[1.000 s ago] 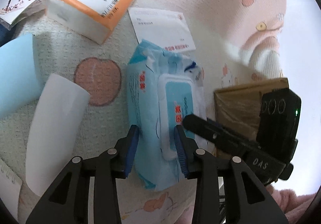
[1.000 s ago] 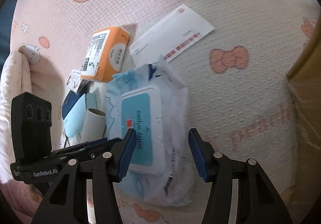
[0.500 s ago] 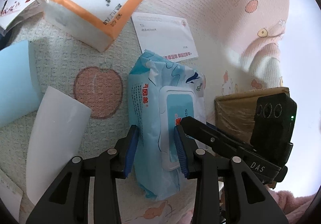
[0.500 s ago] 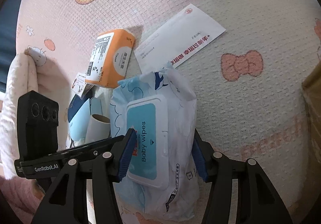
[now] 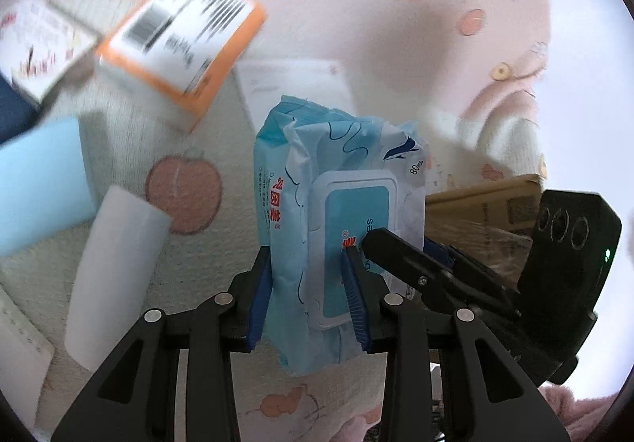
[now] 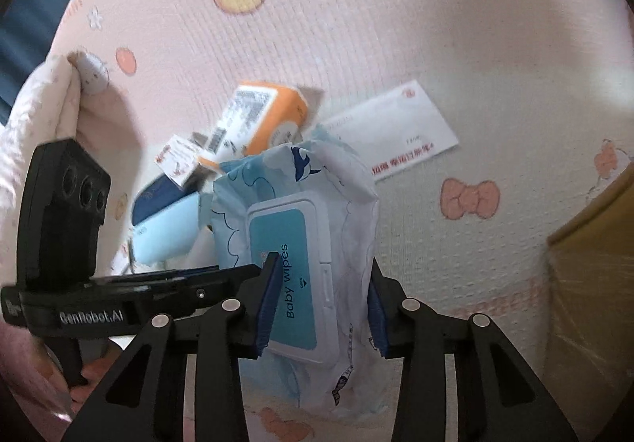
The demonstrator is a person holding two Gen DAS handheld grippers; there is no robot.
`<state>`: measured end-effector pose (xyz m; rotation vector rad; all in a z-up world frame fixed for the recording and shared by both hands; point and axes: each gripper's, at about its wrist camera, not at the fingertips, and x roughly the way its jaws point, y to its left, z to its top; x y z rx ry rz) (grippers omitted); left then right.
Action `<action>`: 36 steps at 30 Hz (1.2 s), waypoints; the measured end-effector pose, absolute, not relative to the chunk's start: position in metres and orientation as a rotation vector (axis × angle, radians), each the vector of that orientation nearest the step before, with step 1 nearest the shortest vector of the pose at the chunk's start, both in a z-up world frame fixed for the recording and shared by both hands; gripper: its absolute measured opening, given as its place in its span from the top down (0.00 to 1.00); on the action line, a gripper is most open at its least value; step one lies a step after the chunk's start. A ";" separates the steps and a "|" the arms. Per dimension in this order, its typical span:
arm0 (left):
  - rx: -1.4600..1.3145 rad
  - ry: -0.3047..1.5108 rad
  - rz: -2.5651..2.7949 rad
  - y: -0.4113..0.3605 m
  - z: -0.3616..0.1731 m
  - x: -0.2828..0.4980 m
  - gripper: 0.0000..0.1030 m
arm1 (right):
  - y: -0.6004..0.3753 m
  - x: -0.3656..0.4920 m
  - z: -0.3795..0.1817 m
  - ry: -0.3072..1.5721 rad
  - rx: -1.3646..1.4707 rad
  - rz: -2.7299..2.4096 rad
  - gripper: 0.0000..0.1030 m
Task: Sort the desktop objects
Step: 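Carry the baby wipes pack with the right tool over the cardboard box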
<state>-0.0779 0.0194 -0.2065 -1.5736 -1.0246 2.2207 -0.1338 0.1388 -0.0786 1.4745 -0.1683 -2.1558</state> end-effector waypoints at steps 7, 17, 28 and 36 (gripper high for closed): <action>-1.434 -0.957 2.260 0.034 -0.159 -0.073 0.63 | 0.153 -0.119 -0.028 -0.142 1.386 -2.263 0.64; -1.155 -0.833 2.312 0.070 -0.066 -0.082 0.63 | 0.196 -0.099 0.072 -0.103 1.098 -2.481 0.64; -1.015 -0.728 2.233 0.156 -0.012 -0.120 0.63 | 0.269 -0.098 0.134 -0.024 0.989 -2.702 0.64; -1.026 -0.668 2.178 0.230 -0.008 -0.135 0.63 | 0.334 -0.099 0.142 -0.120 1.014 -2.795 0.64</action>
